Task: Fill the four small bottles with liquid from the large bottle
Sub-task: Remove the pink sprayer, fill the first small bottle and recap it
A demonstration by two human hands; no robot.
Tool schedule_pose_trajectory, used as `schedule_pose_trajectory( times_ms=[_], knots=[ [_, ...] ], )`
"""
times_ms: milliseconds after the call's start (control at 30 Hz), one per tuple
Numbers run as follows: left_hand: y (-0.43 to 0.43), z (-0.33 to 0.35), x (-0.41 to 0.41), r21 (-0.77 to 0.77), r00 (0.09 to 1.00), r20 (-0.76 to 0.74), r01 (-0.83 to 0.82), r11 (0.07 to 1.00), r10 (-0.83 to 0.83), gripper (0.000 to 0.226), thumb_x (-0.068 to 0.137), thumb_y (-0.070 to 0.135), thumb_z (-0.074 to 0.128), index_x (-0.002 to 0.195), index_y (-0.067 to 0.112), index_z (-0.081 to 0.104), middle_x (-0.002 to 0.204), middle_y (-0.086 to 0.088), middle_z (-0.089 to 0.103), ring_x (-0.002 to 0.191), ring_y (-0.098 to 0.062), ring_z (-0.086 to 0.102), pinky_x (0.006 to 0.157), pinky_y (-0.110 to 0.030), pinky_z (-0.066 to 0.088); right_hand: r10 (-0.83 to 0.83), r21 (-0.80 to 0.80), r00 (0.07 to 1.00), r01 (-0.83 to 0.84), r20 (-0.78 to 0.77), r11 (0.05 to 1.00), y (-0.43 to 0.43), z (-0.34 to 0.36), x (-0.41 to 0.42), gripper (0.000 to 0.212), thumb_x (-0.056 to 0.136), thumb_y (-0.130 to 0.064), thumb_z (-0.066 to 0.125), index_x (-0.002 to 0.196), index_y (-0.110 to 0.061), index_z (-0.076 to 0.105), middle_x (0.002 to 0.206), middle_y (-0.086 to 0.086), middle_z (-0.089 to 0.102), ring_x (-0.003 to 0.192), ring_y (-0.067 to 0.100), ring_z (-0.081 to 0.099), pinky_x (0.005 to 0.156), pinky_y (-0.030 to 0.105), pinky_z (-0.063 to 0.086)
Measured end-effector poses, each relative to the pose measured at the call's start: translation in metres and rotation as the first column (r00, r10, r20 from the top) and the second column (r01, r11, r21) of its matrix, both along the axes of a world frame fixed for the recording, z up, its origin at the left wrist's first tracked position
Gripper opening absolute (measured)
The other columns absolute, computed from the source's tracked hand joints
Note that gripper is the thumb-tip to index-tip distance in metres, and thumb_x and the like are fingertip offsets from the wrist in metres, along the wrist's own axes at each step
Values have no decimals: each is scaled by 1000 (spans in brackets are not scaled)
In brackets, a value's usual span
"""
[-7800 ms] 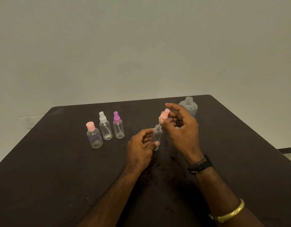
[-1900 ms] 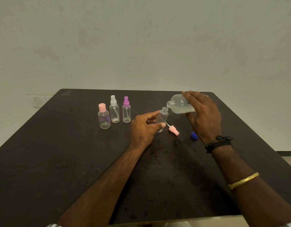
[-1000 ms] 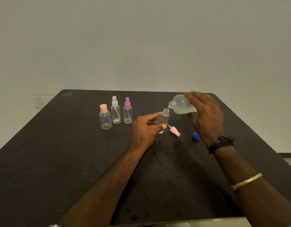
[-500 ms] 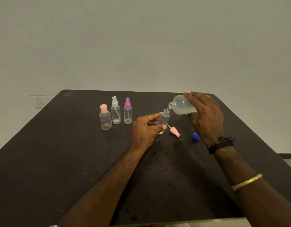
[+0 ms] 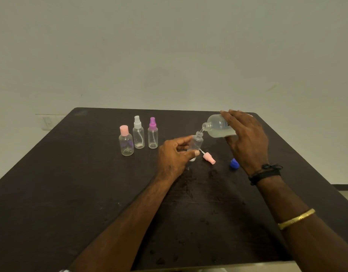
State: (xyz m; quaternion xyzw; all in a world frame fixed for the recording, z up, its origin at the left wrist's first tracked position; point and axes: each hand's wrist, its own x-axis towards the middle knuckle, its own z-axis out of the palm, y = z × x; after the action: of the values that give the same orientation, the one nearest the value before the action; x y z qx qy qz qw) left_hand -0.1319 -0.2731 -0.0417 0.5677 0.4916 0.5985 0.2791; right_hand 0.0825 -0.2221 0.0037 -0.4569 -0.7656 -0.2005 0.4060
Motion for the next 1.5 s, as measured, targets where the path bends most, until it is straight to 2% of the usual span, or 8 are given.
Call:
schedule_pose_trajectory(
  times_ms=[267, 500, 667, 967, 1367, 1500],
  knots=[
    [-1, 1, 0, 14, 1000, -15, -2, 1000, 2, 49, 74, 10, 88, 121, 17, 74, 108, 3, 78, 93, -5, 74, 84, -23, 60, -3, -3, 1000, 3, 2, 1000, 0, -1, 1, 65, 84, -10, 78, 144, -24, 58, 143, 5, 62, 133, 29, 55, 110, 47, 44],
    [-1, 1, 0, 11, 1000, -15, -8, 1000, 8, 51, 74, 10, 88, 122, 16, 73, 108, 1, 78, 94, -7, 74, 84, -23, 61, -10, -7, 1000, 10, 11, 1000, -1, -1, 1, 66, 84, -10, 79, 144, -24, 57, 143, 5, 62, 134, 30, 55, 110, 47, 44],
    [-2, 1, 1, 14, 1000, -9, 2, 1000, -1, 50, 73, 8, 88, 121, 17, 73, 106, 6, 77, 91, -2, 73, 82, -21, 60, -4, -6, 1000, 4, 4, 1000, -2, 1, 0, 64, 84, -9, 79, 143, -23, 59, 142, 6, 63, 133, 30, 55, 109, 48, 46],
    [1, -1, -1, 8, 1000, -9, 22, 1000, -22, 49, 74, 9, 87, 120, 18, 74, 105, 5, 78, 94, -7, 75, 86, -31, 62, -9, -6, 1000, 10, 11, 1000, -2, 2, 1, 66, 84, -8, 78, 144, -25, 58, 142, 4, 62, 134, 28, 54, 111, 46, 45],
    [-2, 2, 0, 11, 1000, -21, -6, 1000, 6, 51, 74, 11, 88, 122, 15, 72, 111, 3, 77, 95, -2, 73, 85, -25, 61, -11, 6, 1000, 11, 11, 1000, -2, -1, -2, 65, 83, -7, 80, 142, -23, 58, 142, 4, 62, 133, 29, 54, 110, 46, 44],
    [-2, 2, 0, 12, 1000, -14, -1, 1000, 1, 51, 74, 10, 88, 122, 16, 72, 109, 5, 77, 94, -3, 73, 86, -27, 61, -9, 6, 1000, 9, 15, 1000, -2, -2, -1, 66, 83, -8, 80, 143, -23, 58, 142, 4, 62, 134, 29, 54, 111, 46, 43]
  ],
)
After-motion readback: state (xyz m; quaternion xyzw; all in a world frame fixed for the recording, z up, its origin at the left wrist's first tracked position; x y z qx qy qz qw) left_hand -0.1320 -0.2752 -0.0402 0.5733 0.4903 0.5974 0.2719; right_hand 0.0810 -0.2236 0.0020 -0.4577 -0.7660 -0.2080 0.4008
